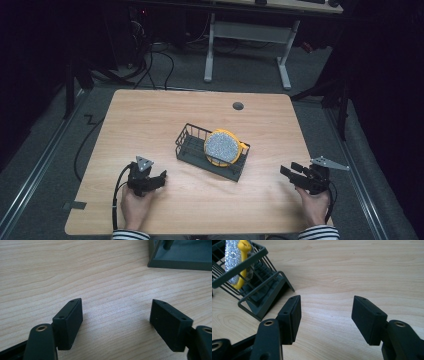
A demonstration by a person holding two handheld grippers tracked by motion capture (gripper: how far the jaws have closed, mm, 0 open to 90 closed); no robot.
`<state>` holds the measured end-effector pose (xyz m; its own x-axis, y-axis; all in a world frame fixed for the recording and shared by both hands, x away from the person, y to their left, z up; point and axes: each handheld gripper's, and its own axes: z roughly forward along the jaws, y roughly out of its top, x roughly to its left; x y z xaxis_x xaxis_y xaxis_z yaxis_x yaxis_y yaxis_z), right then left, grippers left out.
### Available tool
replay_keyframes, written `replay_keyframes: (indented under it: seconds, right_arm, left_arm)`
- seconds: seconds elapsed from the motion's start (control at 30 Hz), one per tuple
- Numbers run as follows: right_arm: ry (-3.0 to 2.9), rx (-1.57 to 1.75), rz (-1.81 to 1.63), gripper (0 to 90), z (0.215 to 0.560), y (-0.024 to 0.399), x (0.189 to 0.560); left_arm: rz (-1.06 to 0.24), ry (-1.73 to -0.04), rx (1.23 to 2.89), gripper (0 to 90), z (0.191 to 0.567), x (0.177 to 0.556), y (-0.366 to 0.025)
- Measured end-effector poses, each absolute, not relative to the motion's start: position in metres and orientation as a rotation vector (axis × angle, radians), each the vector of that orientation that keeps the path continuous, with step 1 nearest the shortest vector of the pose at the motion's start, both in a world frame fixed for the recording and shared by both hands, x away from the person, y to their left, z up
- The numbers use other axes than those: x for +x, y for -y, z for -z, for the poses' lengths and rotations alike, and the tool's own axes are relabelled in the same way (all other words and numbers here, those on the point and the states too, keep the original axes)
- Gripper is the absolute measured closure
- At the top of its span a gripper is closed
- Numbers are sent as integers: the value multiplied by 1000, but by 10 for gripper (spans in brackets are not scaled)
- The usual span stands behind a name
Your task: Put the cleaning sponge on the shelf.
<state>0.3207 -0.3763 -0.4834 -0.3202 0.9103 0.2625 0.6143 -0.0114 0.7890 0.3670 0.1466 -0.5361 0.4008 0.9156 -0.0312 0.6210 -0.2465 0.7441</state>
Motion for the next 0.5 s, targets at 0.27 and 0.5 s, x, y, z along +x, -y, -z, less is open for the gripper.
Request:
replay_keyframes:
  seconds: [0.27, 0.5]
  right_arm:
    - [-1957, 1589, -1217, 408, 496, 368, 327]
    - [-1970, 1602, -1177, 403, 506, 361, 333]
  left_arm:
    - [-547, -1309, 1971, 272, 536, 367, -147]
    - [-548, -1309, 1972, 272, 536, 367, -147]
